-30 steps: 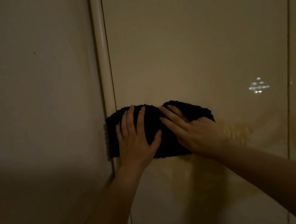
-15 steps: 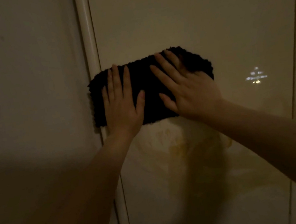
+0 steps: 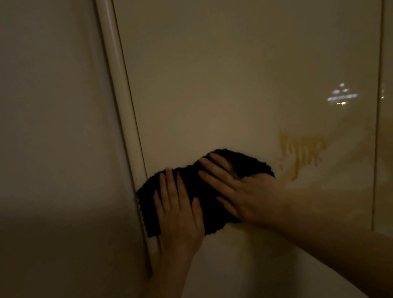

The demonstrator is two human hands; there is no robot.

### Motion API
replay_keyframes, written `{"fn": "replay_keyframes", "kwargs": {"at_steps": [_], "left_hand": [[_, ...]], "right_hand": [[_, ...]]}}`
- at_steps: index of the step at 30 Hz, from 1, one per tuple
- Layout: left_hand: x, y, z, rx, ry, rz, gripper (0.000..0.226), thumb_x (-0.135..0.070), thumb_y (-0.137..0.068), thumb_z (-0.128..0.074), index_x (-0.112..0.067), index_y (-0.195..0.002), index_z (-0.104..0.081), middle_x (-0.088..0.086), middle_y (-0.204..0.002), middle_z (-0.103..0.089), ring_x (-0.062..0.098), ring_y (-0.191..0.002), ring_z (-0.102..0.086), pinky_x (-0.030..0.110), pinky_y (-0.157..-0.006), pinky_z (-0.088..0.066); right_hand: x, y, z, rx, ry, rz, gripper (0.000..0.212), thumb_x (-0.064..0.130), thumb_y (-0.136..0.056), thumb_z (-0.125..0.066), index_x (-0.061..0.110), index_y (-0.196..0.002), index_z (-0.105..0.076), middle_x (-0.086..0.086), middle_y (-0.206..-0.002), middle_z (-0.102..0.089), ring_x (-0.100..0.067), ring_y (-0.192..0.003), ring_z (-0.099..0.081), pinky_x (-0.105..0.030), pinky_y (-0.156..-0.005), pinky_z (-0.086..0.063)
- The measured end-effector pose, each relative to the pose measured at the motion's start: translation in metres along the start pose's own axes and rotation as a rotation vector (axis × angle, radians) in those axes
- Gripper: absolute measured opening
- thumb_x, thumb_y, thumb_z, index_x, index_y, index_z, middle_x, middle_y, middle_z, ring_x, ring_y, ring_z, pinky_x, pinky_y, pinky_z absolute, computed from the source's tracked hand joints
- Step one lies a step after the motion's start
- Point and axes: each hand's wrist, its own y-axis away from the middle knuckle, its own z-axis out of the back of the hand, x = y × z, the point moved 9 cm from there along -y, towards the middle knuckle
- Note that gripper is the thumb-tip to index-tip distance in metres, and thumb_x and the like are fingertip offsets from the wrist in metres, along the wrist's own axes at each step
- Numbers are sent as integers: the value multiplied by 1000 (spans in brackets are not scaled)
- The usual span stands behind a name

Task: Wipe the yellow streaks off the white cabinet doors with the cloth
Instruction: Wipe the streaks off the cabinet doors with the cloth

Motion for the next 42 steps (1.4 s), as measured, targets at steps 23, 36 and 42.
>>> {"fn": "replay_keyframes", "kwargs": {"at_steps": [23, 36, 42], "left_hand": [[-57, 48, -30, 47, -33, -123, 56, -34, -104, -8, -7, -152, -10, 6, -160, -5, 25, -149, -7, 44, -119, -2], [-125, -137, 44, -137, -11, -181, 59, -38, -104, -21, -11, -155, -12, 12, -163, -12, 24, -150, -6, 47, -121, -5], [-114, -97, 27, -119, -23, -147, 59, -40, -104, -19, -16, -156, -7, 11, -163, -11, 24, -150, -6, 46, -120, -5]], "right_hand": [[3, 67, -26, 57, -100, -93, 59, 26, -96, -40, 9, -151, -27, -9, -160, -18, -23, -147, -17, -23, -52, -50], [-157, 1, 79, -181, 102, -174, 58, 39, -102, -28, 11, -153, -23, -11, -161, -18, -26, -149, -14, -45, -104, -41], [-129, 33, 53, -144, 34, -233, 58, 35, -103, -28, 10, -154, -17, -11, -162, -11, -24, -150, -7, -37, -77, -50]]}}
